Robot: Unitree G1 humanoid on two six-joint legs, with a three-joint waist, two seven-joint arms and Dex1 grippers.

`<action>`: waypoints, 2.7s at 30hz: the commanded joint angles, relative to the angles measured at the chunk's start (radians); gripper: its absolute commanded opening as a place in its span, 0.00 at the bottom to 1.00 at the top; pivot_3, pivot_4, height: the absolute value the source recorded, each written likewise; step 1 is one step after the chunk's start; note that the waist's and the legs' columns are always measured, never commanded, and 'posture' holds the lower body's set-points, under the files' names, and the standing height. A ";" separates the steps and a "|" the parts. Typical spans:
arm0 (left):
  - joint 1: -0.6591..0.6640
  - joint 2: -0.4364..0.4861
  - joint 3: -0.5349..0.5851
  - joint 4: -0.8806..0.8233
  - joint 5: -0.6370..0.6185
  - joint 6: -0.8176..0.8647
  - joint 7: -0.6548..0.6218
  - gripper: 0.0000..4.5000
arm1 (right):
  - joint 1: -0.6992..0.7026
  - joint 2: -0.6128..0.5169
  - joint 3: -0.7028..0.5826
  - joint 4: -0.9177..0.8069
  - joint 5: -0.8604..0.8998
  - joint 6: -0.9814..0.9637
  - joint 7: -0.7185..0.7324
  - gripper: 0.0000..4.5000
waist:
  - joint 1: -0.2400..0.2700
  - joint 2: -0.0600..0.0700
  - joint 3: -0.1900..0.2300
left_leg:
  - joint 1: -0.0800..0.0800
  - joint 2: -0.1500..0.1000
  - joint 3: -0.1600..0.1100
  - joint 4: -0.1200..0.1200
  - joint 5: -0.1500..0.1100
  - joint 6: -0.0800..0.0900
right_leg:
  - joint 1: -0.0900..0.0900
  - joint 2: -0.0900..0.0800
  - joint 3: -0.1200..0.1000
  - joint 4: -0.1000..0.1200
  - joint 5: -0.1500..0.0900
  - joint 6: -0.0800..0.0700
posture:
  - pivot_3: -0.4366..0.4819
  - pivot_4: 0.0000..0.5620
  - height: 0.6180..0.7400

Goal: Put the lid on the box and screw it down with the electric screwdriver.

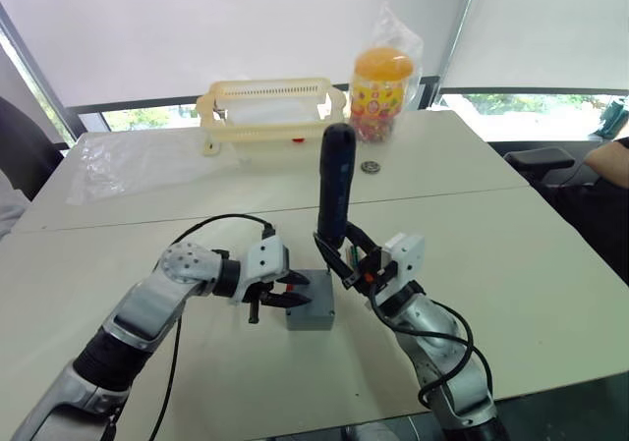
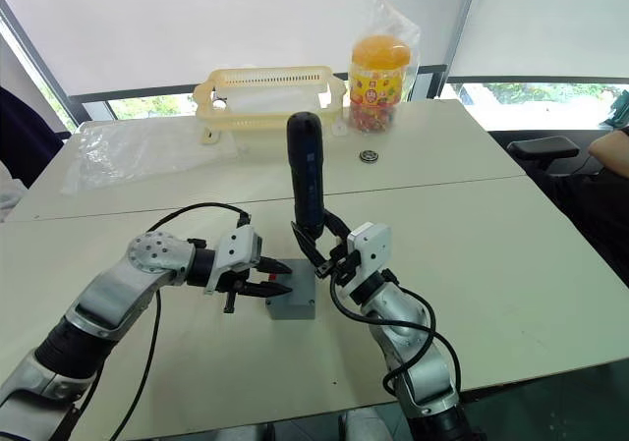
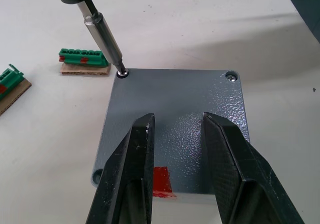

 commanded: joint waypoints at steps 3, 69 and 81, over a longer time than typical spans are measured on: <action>0.018 0.016 -0.052 0.009 0.037 0.057 -0.002 0.33 | 0.020 0.007 0.008 0.050 -0.014 -0.003 -0.003 0.38 | 0.000 0.000 0.000 | 0.000 0.000 0.000 0.000 0.000 0.000 | 0.000 0.000 0.000 0.000 0.000 0.000 | 0.48 0.27 1.00; 0.032 0.043 -0.037 -0.022 0.028 0.080 -0.005 0.33 | 0.063 -0.029 0.020 0.211 -0.022 -0.079 0.077 0.38 | -0.002 -0.006 -0.012 | 0.003 0.001 0.000 -0.009 0.000 0.000 | 0.001 0.000 0.001 -0.007 -0.002 -0.004 | 0.48 0.27 1.00; 0.030 0.035 -0.043 -0.018 0.030 0.078 -0.001 0.33 | 0.053 -0.041 0.011 0.198 -0.031 -0.087 0.074 0.38 | -0.001 -0.006 -0.012 | 0.003 0.001 0.000 -0.010 0.000 0.000 | 0.001 0.000 0.001 -0.007 -0.002 -0.004 | 0.48 0.27 1.00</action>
